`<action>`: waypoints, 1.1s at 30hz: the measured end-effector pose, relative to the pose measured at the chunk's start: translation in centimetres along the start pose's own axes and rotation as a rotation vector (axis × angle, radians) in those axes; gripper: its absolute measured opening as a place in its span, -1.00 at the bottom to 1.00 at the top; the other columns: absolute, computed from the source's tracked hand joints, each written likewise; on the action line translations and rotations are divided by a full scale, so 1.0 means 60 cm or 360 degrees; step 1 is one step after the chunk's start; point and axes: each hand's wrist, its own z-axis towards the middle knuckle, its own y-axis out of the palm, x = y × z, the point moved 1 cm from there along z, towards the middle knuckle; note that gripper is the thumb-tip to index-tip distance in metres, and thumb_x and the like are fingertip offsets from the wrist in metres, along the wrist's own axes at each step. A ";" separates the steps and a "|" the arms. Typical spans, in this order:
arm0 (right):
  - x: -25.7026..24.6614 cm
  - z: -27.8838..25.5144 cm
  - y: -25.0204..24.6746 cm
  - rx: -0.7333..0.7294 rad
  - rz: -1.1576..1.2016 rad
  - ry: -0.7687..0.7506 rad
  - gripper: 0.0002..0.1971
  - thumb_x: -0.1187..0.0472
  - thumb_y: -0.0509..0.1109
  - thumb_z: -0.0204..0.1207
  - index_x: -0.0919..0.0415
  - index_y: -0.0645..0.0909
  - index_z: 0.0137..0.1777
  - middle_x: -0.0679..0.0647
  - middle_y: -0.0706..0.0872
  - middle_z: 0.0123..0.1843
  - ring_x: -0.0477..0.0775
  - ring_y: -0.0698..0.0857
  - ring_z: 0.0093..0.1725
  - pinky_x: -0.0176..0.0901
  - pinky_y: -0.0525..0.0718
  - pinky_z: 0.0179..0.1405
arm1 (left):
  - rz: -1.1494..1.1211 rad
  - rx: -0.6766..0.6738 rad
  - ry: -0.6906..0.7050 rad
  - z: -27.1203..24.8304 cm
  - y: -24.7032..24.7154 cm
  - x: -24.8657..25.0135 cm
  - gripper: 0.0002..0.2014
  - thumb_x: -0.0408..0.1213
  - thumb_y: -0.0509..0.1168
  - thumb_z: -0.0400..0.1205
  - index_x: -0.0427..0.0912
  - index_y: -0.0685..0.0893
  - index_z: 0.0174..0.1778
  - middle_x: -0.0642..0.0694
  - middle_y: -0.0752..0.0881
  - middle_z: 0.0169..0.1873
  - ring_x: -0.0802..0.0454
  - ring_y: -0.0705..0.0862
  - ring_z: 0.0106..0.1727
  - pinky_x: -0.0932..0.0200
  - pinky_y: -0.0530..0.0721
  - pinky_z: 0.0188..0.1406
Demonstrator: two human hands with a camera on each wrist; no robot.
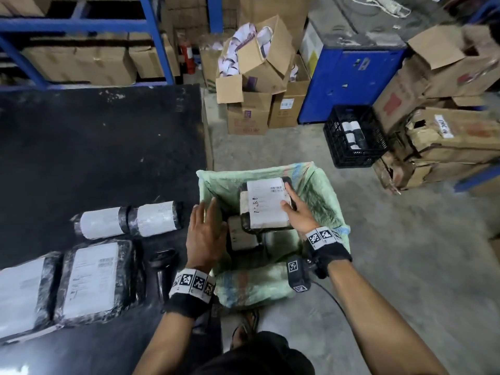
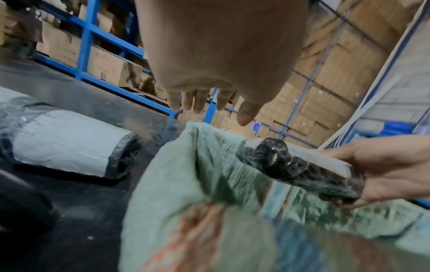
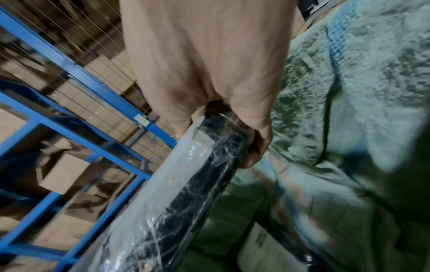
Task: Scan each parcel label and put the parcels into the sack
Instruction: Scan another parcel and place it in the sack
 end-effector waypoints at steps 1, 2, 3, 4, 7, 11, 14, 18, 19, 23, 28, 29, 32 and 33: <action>0.009 0.015 -0.008 -0.0011 -0.0063 0.0064 -0.39 0.16 0.24 0.76 -0.18 0.13 0.74 -0.10 0.20 0.75 0.04 0.22 0.72 -0.06 0.18 0.66 | 0.0073 -0.0010 -0.0005 -0.002 0.008 -0.011 -0.28 -0.02 0.10 0.62 -0.43 0.49 0.63 -0.63 0.51 0.53 -0.69 0.48 0.56 -0.56 0.55 0.49; 0.019 0.030 -0.014 -0.0023 -0.0118 0.0128 -0.39 0.16 0.23 0.76 -0.18 0.13 0.74 -0.08 0.23 0.74 0.08 0.25 0.71 -0.09 0.23 0.62 | 0.0131 -0.0027 -0.0021 -0.005 0.013 -0.018 -0.26 -0.02 0.07 0.61 -0.46 0.48 0.64 -0.64 0.47 0.56 -0.68 0.44 0.60 -0.55 0.52 0.51; 0.027 0.044 -0.020 -0.0037 -0.0164 0.0195 -0.39 0.15 0.24 0.76 -0.19 0.12 0.74 -0.06 0.24 0.74 0.12 0.29 0.70 -0.13 0.27 0.58 | 0.0179 -0.0045 -0.0027 -0.008 0.018 -0.023 -0.25 -0.03 0.05 0.61 -0.47 0.44 0.65 -0.62 0.42 0.61 -0.65 0.40 0.64 -0.52 0.49 0.56; 0.036 0.058 -0.026 -0.0065 -0.0215 0.0256 -0.38 0.15 0.24 0.76 -0.20 0.12 0.74 -0.04 0.24 0.74 0.15 0.30 0.69 -0.16 0.30 0.54 | 0.0219 -0.0050 -0.0024 -0.012 0.024 -0.027 -0.24 -0.04 0.04 0.62 -0.49 0.39 0.68 -0.59 0.36 0.65 -0.61 0.34 0.68 -0.46 0.45 0.60; 0.061 0.092 -0.043 -0.0182 -0.0345 0.0385 -0.39 0.20 0.23 0.76 -0.11 0.13 0.75 0.03 0.23 0.74 0.20 0.32 0.68 -0.17 0.32 0.53 | 0.0270 -0.0106 -0.0057 -0.024 0.040 -0.037 -0.23 -0.09 0.05 0.67 -0.47 0.17 0.76 -0.48 0.17 0.76 -0.43 0.14 0.80 -0.30 0.27 0.76; 0.108 0.132 -0.045 -0.0208 -0.0602 0.0461 -0.39 0.23 0.25 0.74 -0.02 0.18 0.74 0.14 0.23 0.74 0.27 0.32 0.67 -0.09 0.27 0.64 | 0.0320 -0.0145 -0.0148 -0.029 0.056 -0.045 -0.09 -0.48 0.29 0.57 -0.38 -0.01 0.82 -0.28 -0.05 0.84 -0.23 -0.04 0.86 -0.19 0.19 0.82; 0.160 0.152 -0.036 -0.0198 -0.0751 0.0487 -0.36 0.11 0.29 0.71 -0.17 0.16 0.73 0.17 0.27 0.73 0.32 0.35 0.66 0.07 0.30 0.66 | 0.0411 -0.0205 -0.0195 -0.030 0.054 -0.046 0.01 -0.49 0.32 0.52 -0.30 -0.12 0.84 -0.20 -0.14 0.85 -0.15 -0.13 0.87 -0.15 0.14 0.84; 0.208 0.165 -0.017 -0.0034 -0.0788 0.0477 -0.37 0.11 0.30 0.70 -0.20 0.19 0.72 0.29 0.73 0.01 0.23 0.69 -0.05 -0.16 0.57 0.09 | 0.0433 -0.0227 -0.0253 -0.029 0.056 -0.044 0.04 -0.51 0.34 0.51 -0.27 -0.13 0.84 -0.20 -0.14 0.86 -0.12 -0.15 0.87 -0.17 0.14 0.84; 0.211 0.165 -0.014 0.0035 -0.0772 0.0421 -0.37 0.14 0.32 0.68 -0.17 0.24 0.71 0.30 0.74 -0.11 0.17 0.62 -0.19 -0.18 0.55 0.00 | 0.0420 -0.0221 -0.0243 -0.030 0.053 -0.040 0.05 -0.52 0.34 0.50 -0.26 -0.14 0.84 -0.20 -0.14 0.86 -0.11 -0.15 0.87 -0.18 0.14 0.84; 0.250 0.186 0.005 0.0123 -0.0727 0.0282 -0.37 0.23 0.39 0.61 -0.02 0.35 0.68 0.46 0.76 -0.14 0.32 0.67 -0.24 -0.02 0.67 0.03 | 0.0364 -0.0210 -0.0269 -0.029 0.062 -0.041 0.02 -0.51 0.29 0.46 -0.27 -0.08 0.84 -0.19 -0.10 0.86 -0.10 -0.13 0.88 -0.21 0.16 0.83; 0.335 0.220 0.027 0.0102 -0.0657 0.0136 -0.33 -0.05 0.16 0.52 -0.29 0.22 0.68 0.16 0.56 0.57 0.28 0.69 0.19 0.36 0.58 0.38 | 0.0288 -0.0161 -0.0292 -0.021 0.069 -0.048 -0.03 -0.51 0.27 0.50 -0.24 -0.03 0.85 -0.13 -0.10 0.86 -0.06 -0.10 0.88 -0.20 0.12 0.84; 0.346 0.222 0.031 0.0096 -0.0678 0.0147 -0.33 -0.07 0.14 0.51 -0.40 0.15 0.66 0.11 0.51 0.62 0.32 0.67 0.24 0.35 0.56 0.41 | 0.0280 -0.0163 -0.0294 -0.021 0.070 -0.049 -0.04 -0.48 0.22 0.50 -0.23 -0.04 0.85 -0.10 -0.12 0.86 -0.03 -0.12 0.88 -0.19 0.12 0.84; 0.326 0.214 0.042 0.0143 -0.0721 0.0223 -0.33 0.23 0.29 0.63 -0.13 0.23 0.72 0.16 0.35 0.70 0.31 0.38 0.62 0.14 0.34 0.63 | 0.0281 -0.0167 -0.0319 -0.019 0.073 -0.052 -0.10 -0.46 0.08 0.50 -0.26 -0.05 0.85 -0.08 -0.13 0.86 0.00 -0.13 0.87 -0.19 0.12 0.84; 0.324 0.215 0.043 0.0146 -0.0707 0.0224 -0.31 0.31 0.31 0.65 -0.01 0.21 0.74 0.18 0.30 0.72 0.27 0.33 0.66 0.05 0.30 0.65 | 0.0294 -0.0167 -0.0331 -0.019 0.075 -0.052 -0.11 -0.46 0.03 0.51 -0.27 -0.05 0.84 -0.08 -0.13 0.86 0.01 -0.14 0.87 -0.17 0.11 0.84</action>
